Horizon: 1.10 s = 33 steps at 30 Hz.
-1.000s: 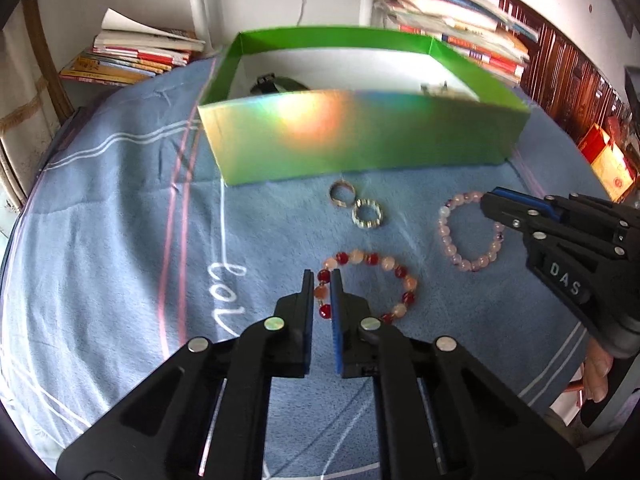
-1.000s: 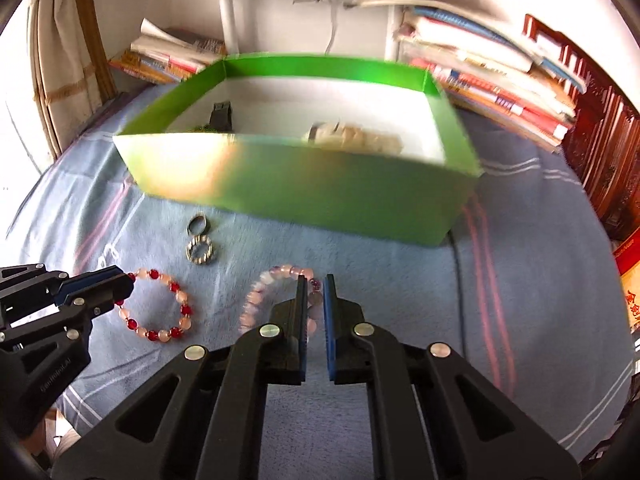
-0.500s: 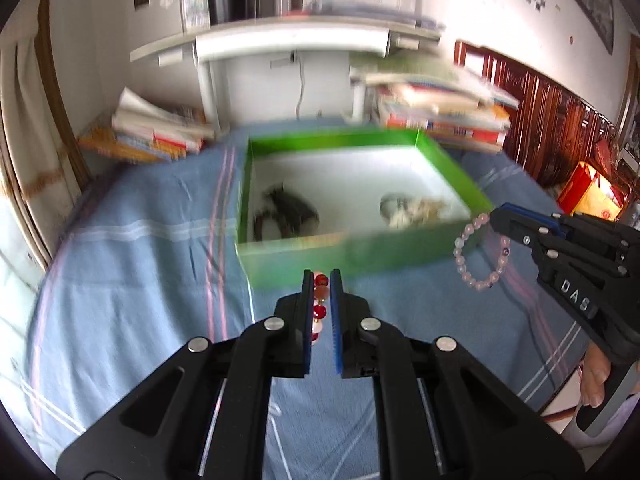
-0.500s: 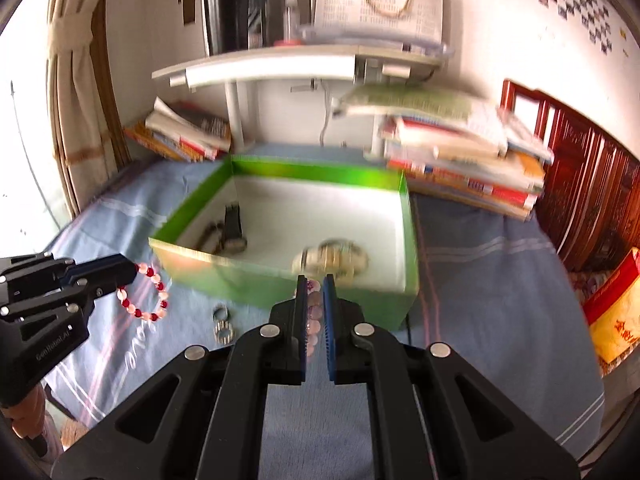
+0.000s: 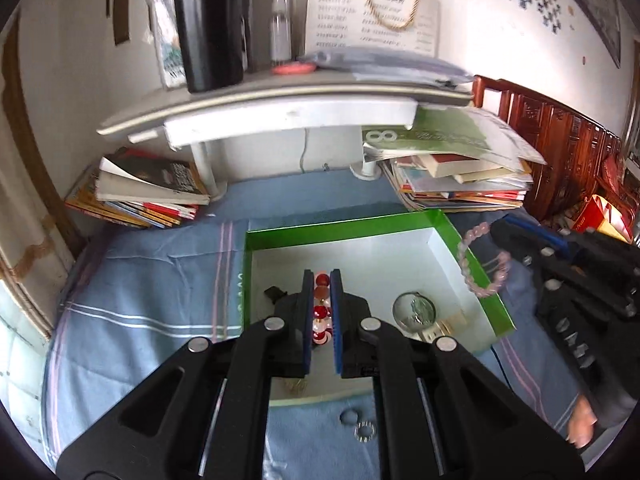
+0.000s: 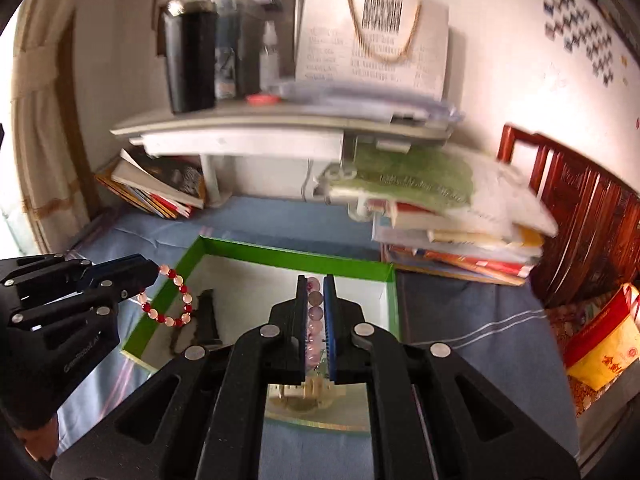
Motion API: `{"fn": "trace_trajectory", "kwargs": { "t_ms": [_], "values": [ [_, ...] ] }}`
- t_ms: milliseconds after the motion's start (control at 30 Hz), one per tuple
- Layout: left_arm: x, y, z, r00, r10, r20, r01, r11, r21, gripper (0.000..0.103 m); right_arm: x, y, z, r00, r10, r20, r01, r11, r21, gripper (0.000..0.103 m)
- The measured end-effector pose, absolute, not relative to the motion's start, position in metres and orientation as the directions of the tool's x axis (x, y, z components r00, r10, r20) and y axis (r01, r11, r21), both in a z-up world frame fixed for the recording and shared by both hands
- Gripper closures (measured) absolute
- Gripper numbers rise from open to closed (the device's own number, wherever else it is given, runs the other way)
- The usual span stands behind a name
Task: Organize jewelry
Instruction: 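Carry both bracelets into the green box and open both tools over it, then withdraw the left tool to the plain silver ring while the right tool reaches the rhinestone ring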
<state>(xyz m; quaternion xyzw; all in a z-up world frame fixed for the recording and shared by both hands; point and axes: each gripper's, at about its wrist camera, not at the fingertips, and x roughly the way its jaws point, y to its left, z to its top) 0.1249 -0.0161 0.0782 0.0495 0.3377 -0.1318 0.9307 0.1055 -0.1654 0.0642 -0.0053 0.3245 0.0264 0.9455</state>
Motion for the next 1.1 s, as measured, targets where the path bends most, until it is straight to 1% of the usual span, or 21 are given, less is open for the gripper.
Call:
{"fn": "trace_trajectory", "kwargs": {
  "t_ms": [100,200,267,300,333,367,400,433,467,500,533,567,633,700,833,933,967,1033,1100],
  "values": [
    [0.144,-0.024,0.059,0.71,-0.201,-0.675,0.275,0.962,0.002,0.095,0.131,-0.163,0.037,0.738,0.032,-0.674,-0.038,0.999,0.005,0.095],
    [0.157,-0.033,0.038,0.673,-0.209,-0.709,0.292,0.956,-0.005,0.094,0.142,-0.16,0.014,0.705,0.006,-0.709,-0.03,0.999,-0.021,0.095],
    [0.161,-0.036,0.029,0.66,-0.211,-0.721,0.301,0.954,-0.003,0.094,0.141,-0.16,0.008,0.686,-0.005,-0.728,-0.032,0.999,-0.037,0.093],
    [0.16,-0.037,0.027,0.662,-0.201,-0.722,0.297,0.955,0.006,0.093,0.138,-0.161,0.008,0.682,0.004,-0.731,-0.036,0.999,-0.029,0.089],
    [0.158,-0.038,0.026,0.665,-0.2,-0.719,0.299,0.954,0.012,0.084,0.133,-0.163,0.009,0.684,0.019,-0.73,-0.042,0.999,-0.014,0.084],
    [0.154,-0.038,0.027,0.673,-0.205,-0.711,0.308,0.951,0.017,0.067,0.128,-0.166,0.012,0.69,0.026,-0.723,-0.043,0.999,-0.005,0.082],
    [0.149,-0.037,0.029,0.686,-0.206,-0.698,0.31,0.951,0.024,0.062,0.119,-0.169,0.017,0.702,0.025,-0.712,-0.04,0.999,-0.005,0.077],
    [0.145,-0.035,0.03,0.695,-0.205,-0.689,0.308,0.951,0.029,0.061,0.111,-0.171,0.02,0.711,0.023,-0.703,-0.038,0.999,-0.006,0.07],
    [0.141,-0.034,0.032,0.702,-0.203,-0.683,0.31,0.95,0.036,0.06,0.104,-0.174,0.023,0.717,0.027,-0.696,-0.039,0.999,-0.002,0.066],
    [0.136,-0.033,0.033,0.704,-0.203,-0.68,0.313,0.949,0.042,0.059,0.094,-0.178,0.026,0.723,0.039,-0.69,-0.043,0.999,0.011,0.059],
    [0.13,-0.03,0.034,0.707,-0.202,-0.678,0.314,0.948,0.046,0.055,0.084,-0.181,0.027,0.725,0.054,-0.687,-0.049,0.998,0.027,0.055],
    [0.124,-0.028,0.034,0.712,-0.193,-0.675,0.308,0.95,0.054,0.052,0.078,-0.183,0.026,0.723,0.063,-0.688,-0.051,0.998,0.038,0.054],
    [0.109,-0.019,0.033,0.719,-0.156,-0.677,0.281,0.956,0.078,0.052,0.061,-0.186,0.02,0.705,0.091,-0.703,-0.067,0.996,0.062,0.054],
    [0.092,-0.007,0.031,0.725,-0.145,-0.673,0.268,0.96,0.082,0.05,0.045,-0.183,0.009,0.682,0.117,-0.722,-0.092,0.993,0.074,0.054],
    [0.067,0.027,0.023,0.72,-0.131,-0.681,0.215,0.976,0.039,0.048,0.028,-0.157,-0.028,0.591,0.178,-0.787,-0.191,0.979,0.078,0.054],
    [0.062,0.049,0.008,0.689,-0.107,-0.717,0.159,0.987,0.006,0.046,0.029,-0.134,-0.05,0.537,0.202,-0.819,-0.235,0.968,0.085,0.055],
    [0.064,0.054,0.002,0.674,-0.094,-0.733,0.141,0.99,0.003,0.046,0.033,-0.124,-0.055,0.521,0.215,-0.826,-0.253,0.963,0.09,0.056],
    [0.068,0.06,-0.01,0.647,-0.071,-0.759,0.119,0.993,0.009,0.046,0.039,-0.111,-0.059,0.519,0.208,-0.829,-0.269,0.96,0.072,0.063],
    [0.071,0.062,-0.021,0.625,-0.049,-0.779,0.104,0.994,0.021,0.046,0.046,-0.102,-0.063,0.519,0.19,-0.833,-0.266,0.963,0.054,0.067]
  ]
}}
